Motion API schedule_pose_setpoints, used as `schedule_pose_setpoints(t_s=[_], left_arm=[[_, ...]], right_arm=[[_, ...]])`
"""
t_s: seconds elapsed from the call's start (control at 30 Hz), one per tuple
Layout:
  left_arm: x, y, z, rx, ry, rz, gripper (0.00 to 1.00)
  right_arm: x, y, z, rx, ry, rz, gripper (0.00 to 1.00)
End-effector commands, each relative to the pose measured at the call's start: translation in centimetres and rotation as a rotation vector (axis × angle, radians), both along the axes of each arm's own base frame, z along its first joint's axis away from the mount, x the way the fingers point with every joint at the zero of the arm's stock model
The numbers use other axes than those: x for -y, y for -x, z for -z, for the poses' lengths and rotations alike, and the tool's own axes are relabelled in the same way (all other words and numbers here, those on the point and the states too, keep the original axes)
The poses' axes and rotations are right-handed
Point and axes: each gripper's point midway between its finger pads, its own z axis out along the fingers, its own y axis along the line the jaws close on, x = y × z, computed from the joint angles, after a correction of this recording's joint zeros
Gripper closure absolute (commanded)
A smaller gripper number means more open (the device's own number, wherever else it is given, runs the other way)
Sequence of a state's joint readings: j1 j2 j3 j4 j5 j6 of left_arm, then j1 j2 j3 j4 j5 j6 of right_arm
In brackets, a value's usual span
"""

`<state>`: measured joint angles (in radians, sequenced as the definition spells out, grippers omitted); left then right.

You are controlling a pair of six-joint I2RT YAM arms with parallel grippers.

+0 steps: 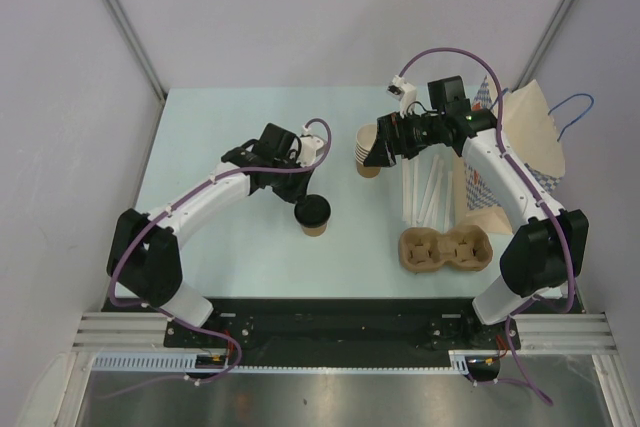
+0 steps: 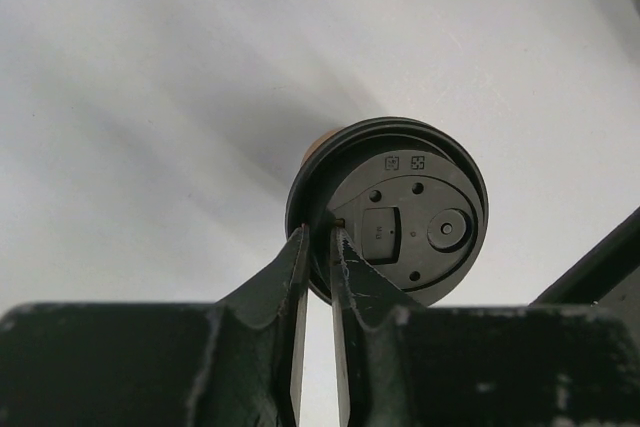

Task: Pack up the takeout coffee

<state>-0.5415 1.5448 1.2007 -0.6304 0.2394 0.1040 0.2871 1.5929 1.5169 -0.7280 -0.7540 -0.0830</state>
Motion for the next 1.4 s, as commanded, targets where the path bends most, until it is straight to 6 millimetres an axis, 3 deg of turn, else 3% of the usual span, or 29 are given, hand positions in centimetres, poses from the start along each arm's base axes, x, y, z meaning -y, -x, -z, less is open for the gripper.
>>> schedule_pose_setpoints(t_s=[0.0,0.27,0.47,0.67,0.77,0.83,0.87,0.9,0.93,0.97,1.03,1.07,1.1,1.2,1.3,1.37], left_arm=[[0.7,-0.1,-1.6,0.036,0.038,0.008,0.8],[0.9,-0.3,-3.1,0.067,0.053,0.012,0.67],[0.4,-1.2,-6.8,0.145,0.093,-0.012,0.58],[-2.0,-2.6,-9.8,0.175,0.16,-0.096,0.55],[-1.5,-0.9,-11.0,0.153,0.297,-0.042,0.57],[0.3,1.0,-12.2,0.125,0.438,0.058,0.61],[0.5,2.1,-11.0,0.053,0.48,0.043,0.62],[0.9,2.4,-11.3,0.044,0.526,0.056,0.67],[1.4,4.3,-10.2,-0.074,0.599,0.07,0.69],[1.6,4.7,-9.8,-0.119,0.63,0.068,0.72],[2.1,5.5,-9.4,-0.192,0.709,0.087,0.79],[1.9,6.1,-8.2,-0.275,0.735,0.04,0.81],[2.0,5.9,-8.1,-0.269,0.756,0.043,0.85],[1.8,6.2,-7.1,-0.33,0.776,0.014,0.91],[1.7,6.0,-6.5,-0.349,0.774,-0.004,0.95],[1.6,5.9,-5.5,-0.371,0.765,-0.03,0.96]], right_arm=[[-0.5,-0.4,-1.9,0.058,-0.027,-0.025,0.0],[-0.4,-0.4,-2.0,0.058,-0.024,-0.021,0.0],[-0.6,-0.5,-2.2,0.062,-0.028,-0.022,0.0],[-1.6,-0.3,-2.4,0.058,-0.04,-0.04,0.0],[-3.0,0.6,-2.5,0.038,-0.074,-0.079,0.0],[-4.2,1.6,-2.0,-0.032,-0.113,-0.092,0.01],[-5.3,2.2,-2.2,-0.046,-0.152,-0.128,0.03],[-5.9,2.6,-2.1,-0.07,-0.172,-0.142,0.13],[-6.8,3.2,-2.1,-0.125,-0.209,-0.153,0.18],[-7.5,3.7,-2.1,-0.152,-0.226,-0.171,0.24],[-9.4,5.2,-1.2,-0.237,-0.246,-0.206,0.46],[-10.2,5.6,-1.1,-0.27,-0.265,-0.215,0.53],[-11.5,6.9,-0.5,-0.3,-0.258,-0.244,0.69],[-13.7,9.2,1.6,-0.359,-0.233,-0.294,0.91],[-14.6,10.1,3.5,-0.407,-0.212,-0.307,1.0],[-15.3,10.5,4.6,-0.431,-0.207,-0.322,1.0]])
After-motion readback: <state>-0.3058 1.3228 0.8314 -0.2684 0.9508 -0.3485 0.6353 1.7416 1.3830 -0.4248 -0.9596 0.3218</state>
